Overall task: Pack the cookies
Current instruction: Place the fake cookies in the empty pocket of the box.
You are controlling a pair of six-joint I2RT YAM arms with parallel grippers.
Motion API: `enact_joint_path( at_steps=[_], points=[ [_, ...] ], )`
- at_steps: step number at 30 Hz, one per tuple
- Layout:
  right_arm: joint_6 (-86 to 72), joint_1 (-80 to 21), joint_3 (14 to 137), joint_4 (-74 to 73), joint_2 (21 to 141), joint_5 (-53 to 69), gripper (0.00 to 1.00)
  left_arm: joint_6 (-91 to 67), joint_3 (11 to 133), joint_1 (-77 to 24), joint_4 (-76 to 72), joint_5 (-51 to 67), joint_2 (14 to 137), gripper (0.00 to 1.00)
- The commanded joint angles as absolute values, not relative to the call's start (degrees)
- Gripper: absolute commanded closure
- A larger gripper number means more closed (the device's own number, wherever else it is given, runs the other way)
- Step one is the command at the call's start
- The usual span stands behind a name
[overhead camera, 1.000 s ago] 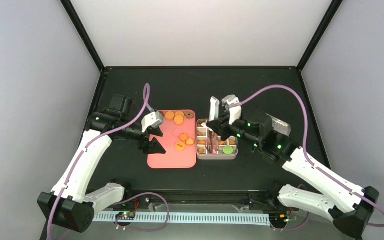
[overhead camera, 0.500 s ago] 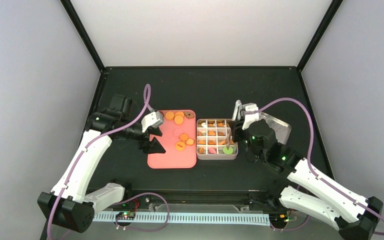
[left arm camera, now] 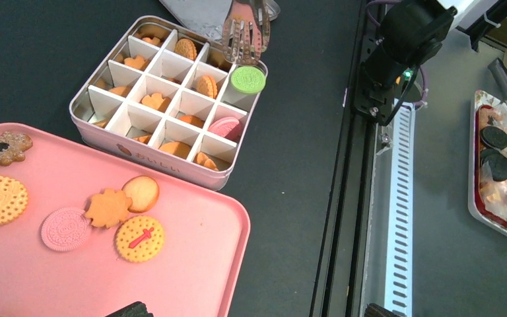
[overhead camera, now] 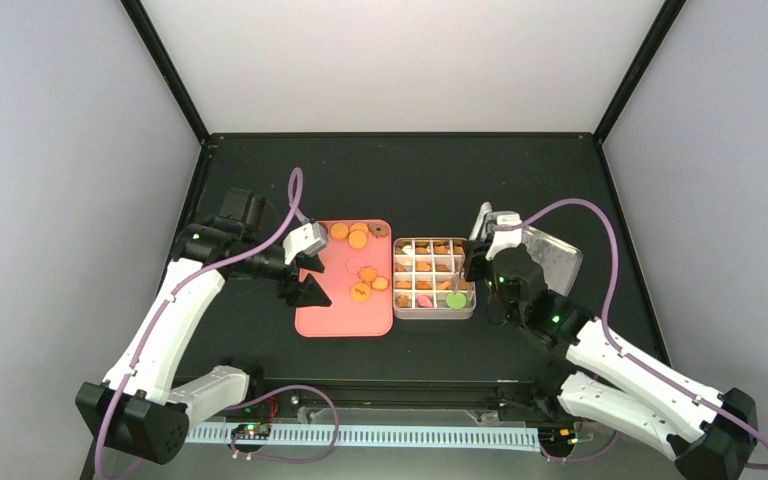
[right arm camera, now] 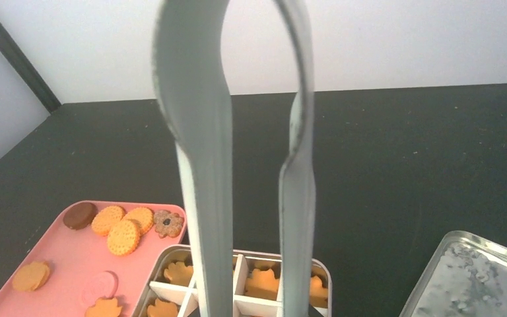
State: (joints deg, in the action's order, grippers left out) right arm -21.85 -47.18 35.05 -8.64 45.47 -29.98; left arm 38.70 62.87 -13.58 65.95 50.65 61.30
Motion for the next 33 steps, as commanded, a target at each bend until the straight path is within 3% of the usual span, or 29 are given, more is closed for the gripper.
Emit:
enact_joint_path(
  at_steps=[1, 20, 33],
  points=[
    [-24.87, -44.85, 33.20, -2.06, 45.79, -30.72, 0.69, 39.76, 64.34, -13.45, 66.30, 50.09, 61.30, 0.14],
    [-31.87, -39.60, 25.55, 0.33, 43.27, -22.72, 0.70, 40.04, 64.50, -13.45, 66.63, 50.14, 61.27, 0.14],
    [-29.89, -39.13, 27.56, 0.14, 43.79, -19.37, 0.83, 40.32, 64.59, -13.45, 67.01, 49.83, 61.04, 0.14]
  ],
)
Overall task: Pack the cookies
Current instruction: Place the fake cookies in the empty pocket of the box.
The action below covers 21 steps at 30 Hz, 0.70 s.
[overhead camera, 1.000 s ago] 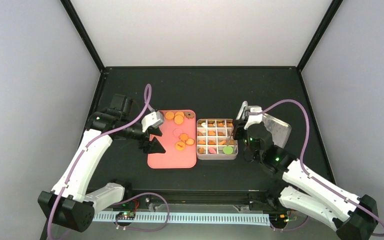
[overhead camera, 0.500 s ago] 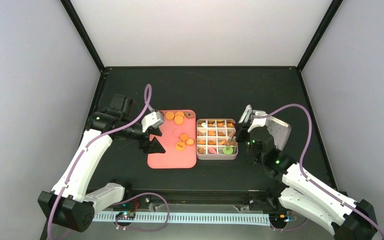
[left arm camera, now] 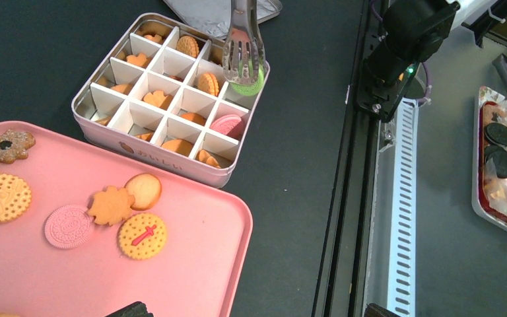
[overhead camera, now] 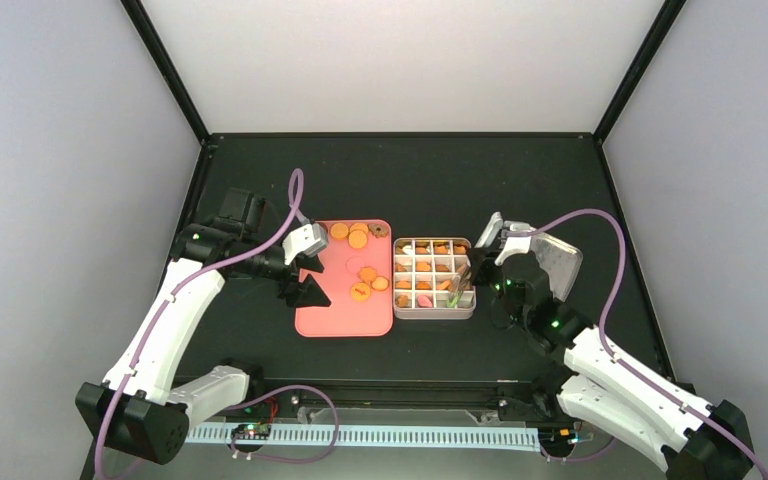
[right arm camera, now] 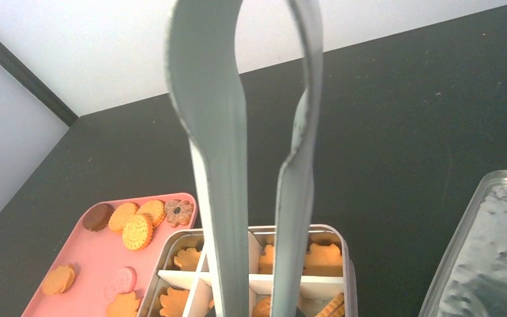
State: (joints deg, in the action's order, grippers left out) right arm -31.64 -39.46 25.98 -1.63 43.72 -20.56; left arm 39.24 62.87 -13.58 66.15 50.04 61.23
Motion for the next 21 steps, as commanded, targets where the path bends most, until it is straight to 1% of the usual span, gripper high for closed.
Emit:
enact_joint_path(
  at_steps=[1, 7, 15, 21],
  points=[
    [-29.26, -39.18, 28.12, -0.31, 44.29, -19.10, 0.84, 40.34, 64.60, -13.45, 66.98, 49.92, 61.09, 0.14],
    [-24.38, -39.15, 29.80, -0.17, 46.38, -14.77, 0.87, 40.33, 64.68, -13.45, 67.00, 49.86, 61.26, 0.14],
    [-14.70, -39.19, 32.56, -0.23, 48.84, -7.55, 0.93, 40.43, 64.85, -13.45, 67.19, 49.53, 61.43, 0.14],
    [-13.17, -39.28, 32.69, 0.72, 49.98, -2.62, 0.93, 40.41, 65.21, -13.45, 67.42, 49.69, 61.73, 0.14]
  ],
)
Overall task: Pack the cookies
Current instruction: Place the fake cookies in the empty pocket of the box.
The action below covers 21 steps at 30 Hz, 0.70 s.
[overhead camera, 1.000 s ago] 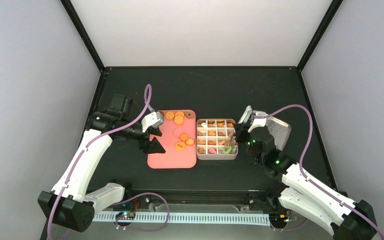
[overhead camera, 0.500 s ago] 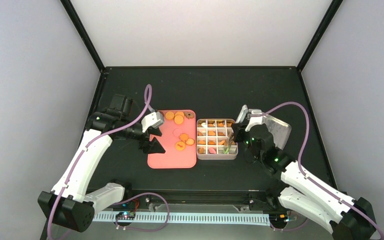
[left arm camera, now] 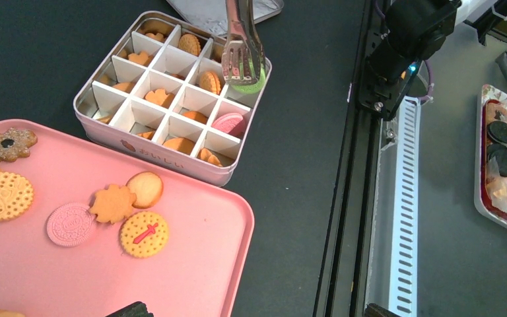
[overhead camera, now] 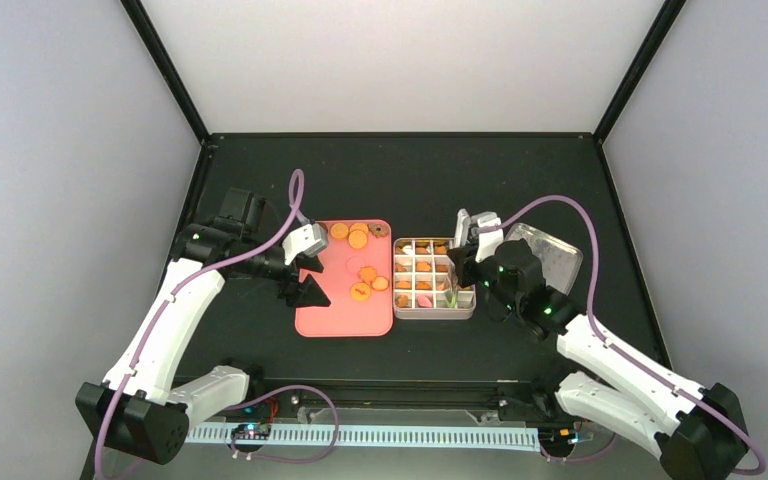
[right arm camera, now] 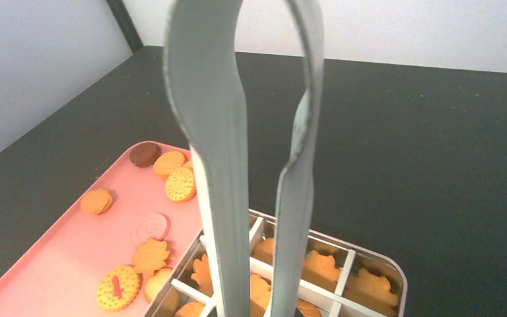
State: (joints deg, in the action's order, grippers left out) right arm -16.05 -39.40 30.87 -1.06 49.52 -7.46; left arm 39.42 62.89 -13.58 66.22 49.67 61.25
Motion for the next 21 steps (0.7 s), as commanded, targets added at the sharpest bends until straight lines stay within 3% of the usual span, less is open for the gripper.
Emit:
enact_joint_path(
  at_steps=[1, 21],
  points=[
    [-12.93, -39.29, 32.63, 0.75, 50.01, -2.22, 0.93, 40.37, 65.15, -13.45, 67.41, 49.67, 61.79, 0.14],
    [-3.88, -45.80, 34.47, 0.98, 52.39, -6.94, 0.84, 41.00, 64.78, -13.45, 67.57, 49.54, 61.70, 0.14]
  ],
)
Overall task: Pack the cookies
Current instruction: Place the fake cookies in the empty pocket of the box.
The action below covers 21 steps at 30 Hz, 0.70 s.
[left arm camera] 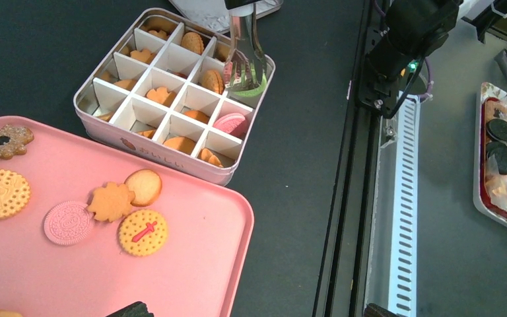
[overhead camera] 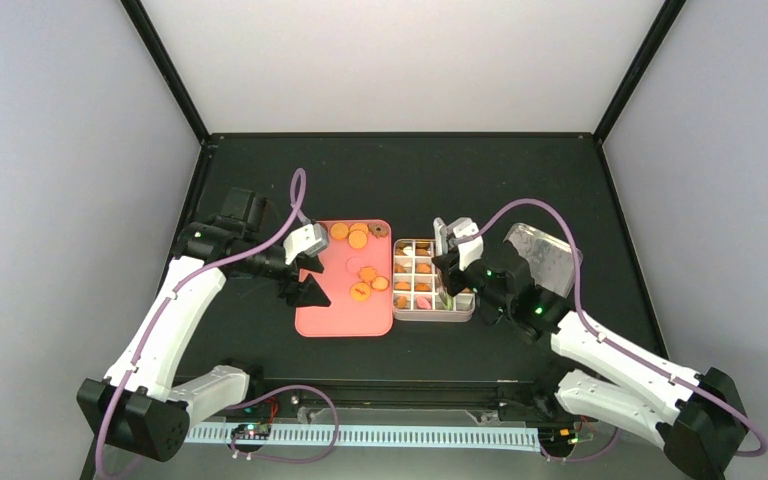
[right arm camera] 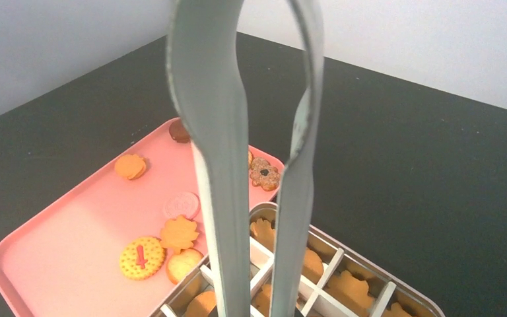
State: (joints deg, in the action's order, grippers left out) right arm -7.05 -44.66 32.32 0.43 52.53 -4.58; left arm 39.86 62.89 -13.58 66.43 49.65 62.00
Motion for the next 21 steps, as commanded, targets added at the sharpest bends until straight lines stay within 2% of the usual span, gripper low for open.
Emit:
enact_joint_path(
  at_steps=[1, 10, 21],
  points=[
    [-3.21, -46.06, 34.69, 0.86, 52.32, -7.46, 0.84, 41.04, 64.78, -13.45, 67.51, 49.50, 61.75, 0.14],
    [-0.65, -46.75, 35.97, -0.35, 52.29, -5.19, 0.77, 41.33, 64.86, -13.45, 67.76, 49.22, 61.48, 0.14],
    [-1.23, -46.81, 37.24, -1.49, 51.48, -3.50, 0.76, 41.57, 65.26, -13.45, 68.29, 49.26, 61.45, 0.14]
  ],
)
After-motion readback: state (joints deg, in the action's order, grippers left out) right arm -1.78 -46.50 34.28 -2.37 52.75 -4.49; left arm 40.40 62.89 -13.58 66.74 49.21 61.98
